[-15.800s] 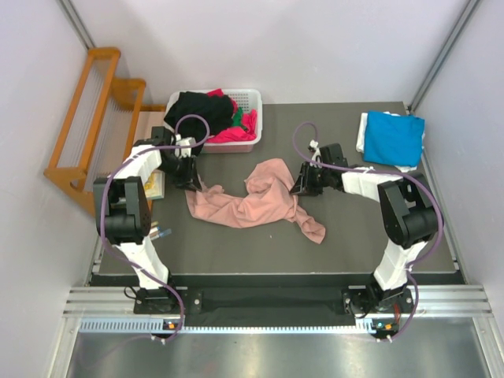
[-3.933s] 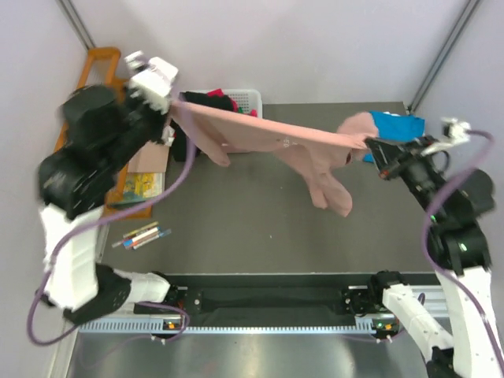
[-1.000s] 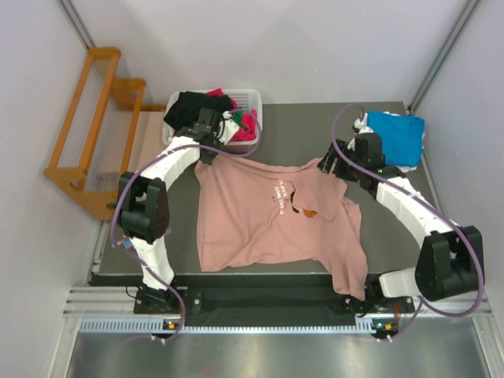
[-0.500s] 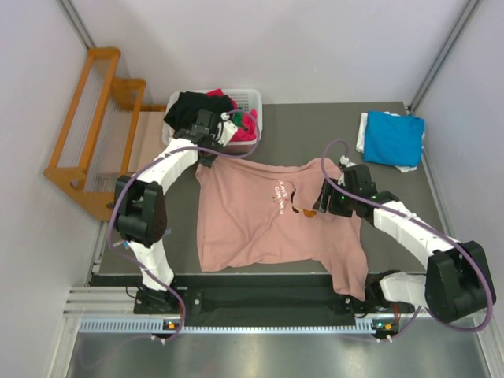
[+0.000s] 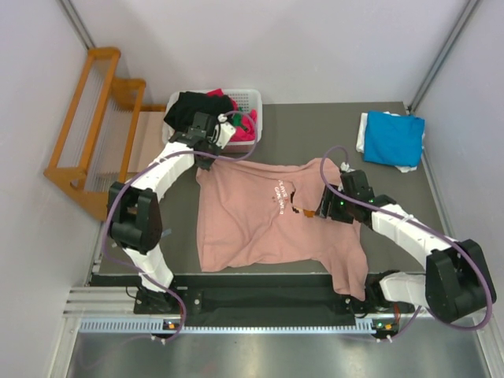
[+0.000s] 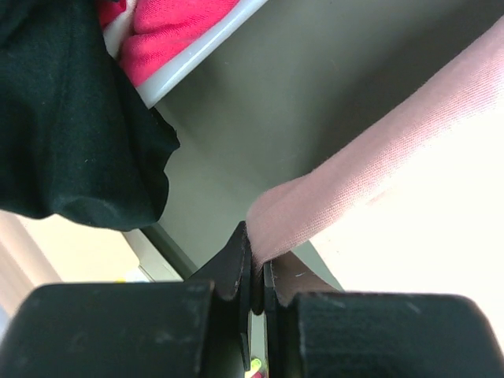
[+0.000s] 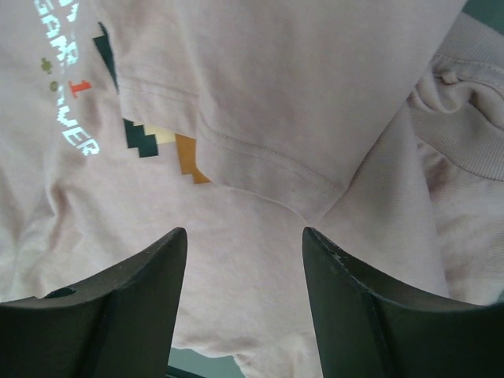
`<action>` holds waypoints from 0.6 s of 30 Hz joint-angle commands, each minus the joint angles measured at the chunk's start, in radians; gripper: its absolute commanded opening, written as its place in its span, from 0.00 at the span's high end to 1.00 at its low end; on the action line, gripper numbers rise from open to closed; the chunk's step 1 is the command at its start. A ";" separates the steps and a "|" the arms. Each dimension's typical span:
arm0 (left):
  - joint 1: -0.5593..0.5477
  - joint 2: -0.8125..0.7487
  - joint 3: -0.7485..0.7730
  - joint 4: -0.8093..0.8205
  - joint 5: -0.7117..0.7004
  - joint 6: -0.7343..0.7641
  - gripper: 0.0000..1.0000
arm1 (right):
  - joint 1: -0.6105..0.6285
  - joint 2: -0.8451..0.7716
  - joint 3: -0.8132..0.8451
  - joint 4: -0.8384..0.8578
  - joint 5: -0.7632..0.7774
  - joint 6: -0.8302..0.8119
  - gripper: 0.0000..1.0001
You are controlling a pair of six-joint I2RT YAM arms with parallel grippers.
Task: Fold and stack the t-shirts
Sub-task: Flatten the tshirt out
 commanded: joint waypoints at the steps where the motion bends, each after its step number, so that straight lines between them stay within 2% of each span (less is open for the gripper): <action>1: 0.006 -0.075 -0.012 -0.003 0.021 -0.021 1.00 | 0.017 0.030 -0.001 0.013 0.067 0.015 0.39; 18: 0.006 -0.119 -0.029 -0.015 0.048 -0.033 1.00 | 0.016 0.102 0.028 -0.003 0.155 0.004 0.40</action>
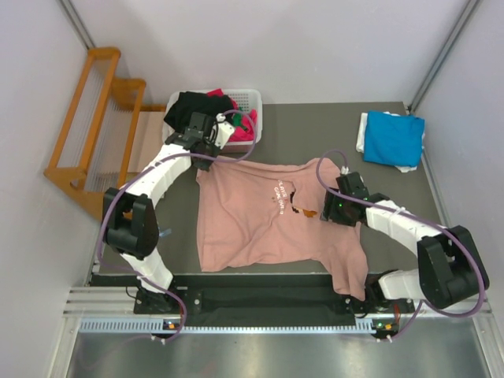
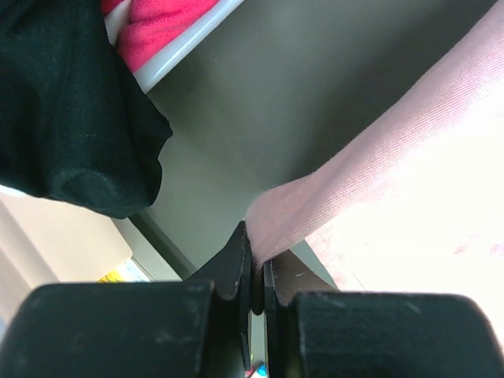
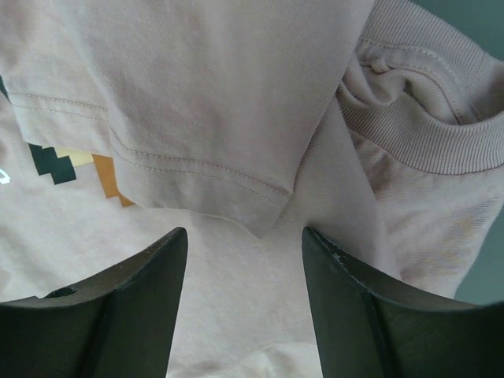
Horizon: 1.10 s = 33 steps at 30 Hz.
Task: Fold and stack the t-shirts
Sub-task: Flatten the tshirt out
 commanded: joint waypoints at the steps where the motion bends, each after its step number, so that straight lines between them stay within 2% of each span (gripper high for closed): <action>1: 0.006 -0.067 -0.012 0.004 0.011 -0.018 1.00 | 0.013 0.019 0.029 0.017 0.033 -0.003 0.41; 5: 0.004 -0.076 -0.026 0.004 0.011 -0.018 1.00 | 0.012 0.042 0.058 0.027 0.016 0.000 0.46; 15: 0.006 -0.085 -0.069 0.024 0.003 -0.018 1.00 | 0.012 0.045 0.118 0.017 0.005 -0.003 0.48; 33: 0.006 -0.110 -0.090 0.030 0.008 -0.010 1.00 | 0.015 0.003 0.049 -0.009 0.015 -0.001 0.50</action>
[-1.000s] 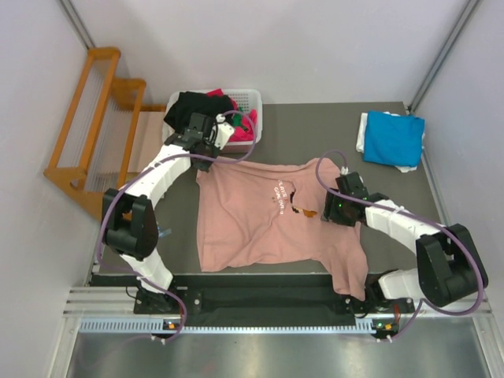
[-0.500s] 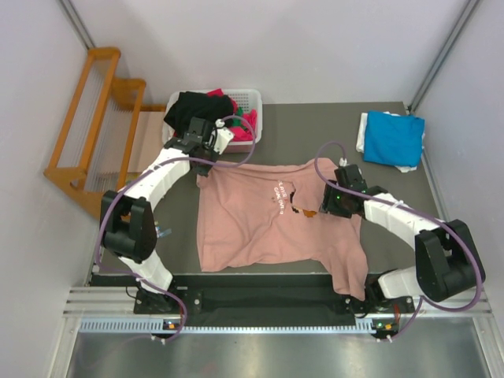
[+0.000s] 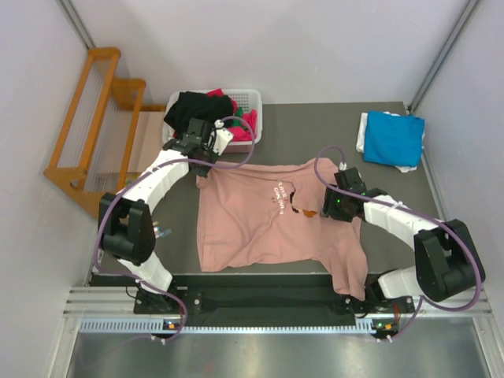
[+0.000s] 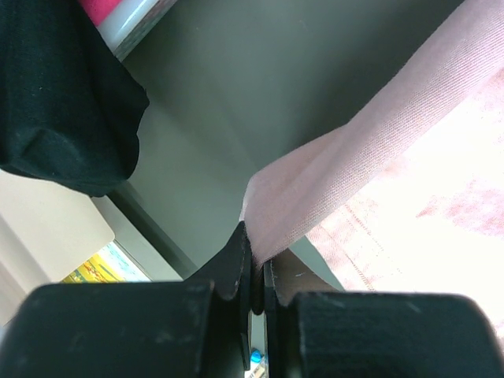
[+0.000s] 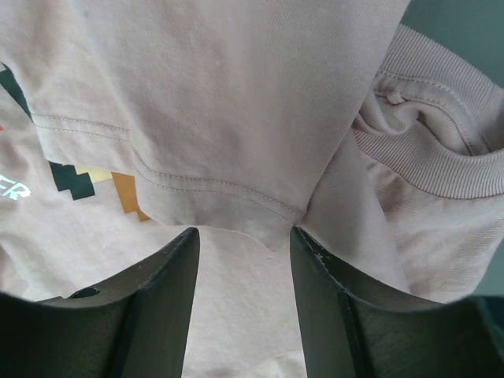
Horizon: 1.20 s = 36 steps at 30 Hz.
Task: Fold and stack the t-shirts
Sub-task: Flatten the tshirt out
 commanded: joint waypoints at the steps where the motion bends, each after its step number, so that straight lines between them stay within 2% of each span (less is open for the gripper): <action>1: 0.006 -0.058 -0.008 0.025 0.001 -0.010 1.00 | 0.014 -0.057 -0.004 -0.009 0.017 -0.006 0.50; 15: 0.006 -0.081 -0.034 0.029 -0.004 -0.004 1.00 | 0.014 -0.054 -0.039 -0.009 0.042 -0.012 0.50; 23: 0.004 -0.079 -0.039 0.027 0.001 -0.012 1.00 | 0.014 -0.009 0.010 0.012 0.019 -0.005 0.51; 27: 0.006 -0.082 -0.044 0.030 -0.008 -0.010 1.00 | 0.014 0.011 0.025 0.019 0.017 -0.006 0.54; 32: 0.006 -0.091 -0.051 0.030 -0.010 -0.005 1.00 | 0.014 0.025 0.019 0.035 0.017 -0.002 0.67; 36: 0.006 -0.096 -0.059 0.030 -0.011 -0.004 1.00 | 0.014 0.037 0.025 0.042 0.011 0.000 0.71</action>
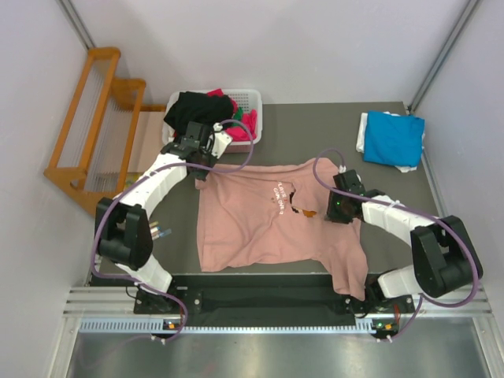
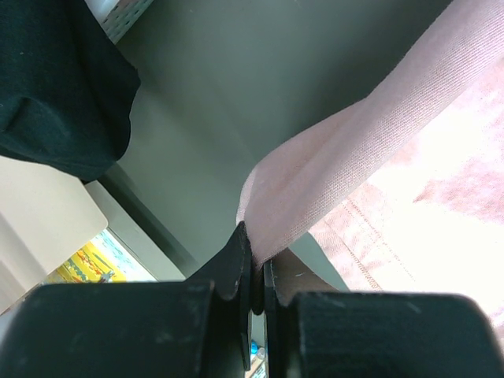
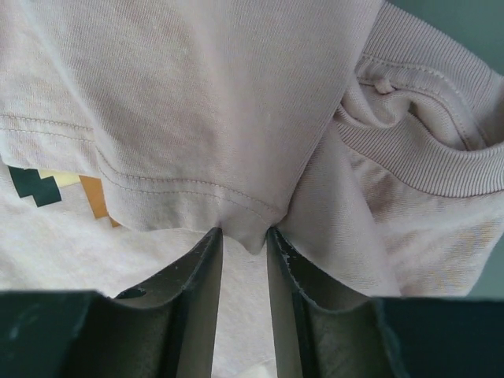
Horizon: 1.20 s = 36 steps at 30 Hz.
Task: Fold and stack the t-shirts
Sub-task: Flatten the tshirt out
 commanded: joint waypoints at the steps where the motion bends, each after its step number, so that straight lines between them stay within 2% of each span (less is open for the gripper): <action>1: 0.006 -0.057 -0.014 0.027 -0.010 -0.004 1.00 | 0.014 0.013 0.042 0.037 -0.006 0.002 0.72; 3: 0.006 -0.060 -0.017 0.027 -0.010 -0.004 1.00 | 0.014 0.016 0.046 0.039 -0.003 -0.001 0.75; 9: 0.006 -0.064 -0.029 0.032 -0.018 -0.001 1.00 | 0.014 0.021 0.059 0.037 0.000 -0.005 1.00; 16: 0.004 -0.072 -0.011 0.053 -0.068 -0.009 1.00 | 0.014 -0.068 0.177 -0.014 0.028 -0.028 1.00; 21: 0.006 -0.015 0.158 0.001 -0.114 -0.015 1.00 | -0.010 -0.103 0.413 -0.066 0.097 -0.064 1.00; 23: 0.007 0.021 0.231 -0.031 -0.129 -0.015 1.00 | -0.047 -0.076 0.514 -0.075 0.094 -0.071 1.00; 29: 0.007 0.074 0.328 -0.060 -0.136 0.026 1.00 | -0.179 0.007 0.696 -0.070 0.037 -0.068 1.00; 36: 0.007 0.094 0.339 -0.063 -0.149 0.054 1.00 | -0.318 0.140 0.814 -0.024 -0.044 -0.025 1.00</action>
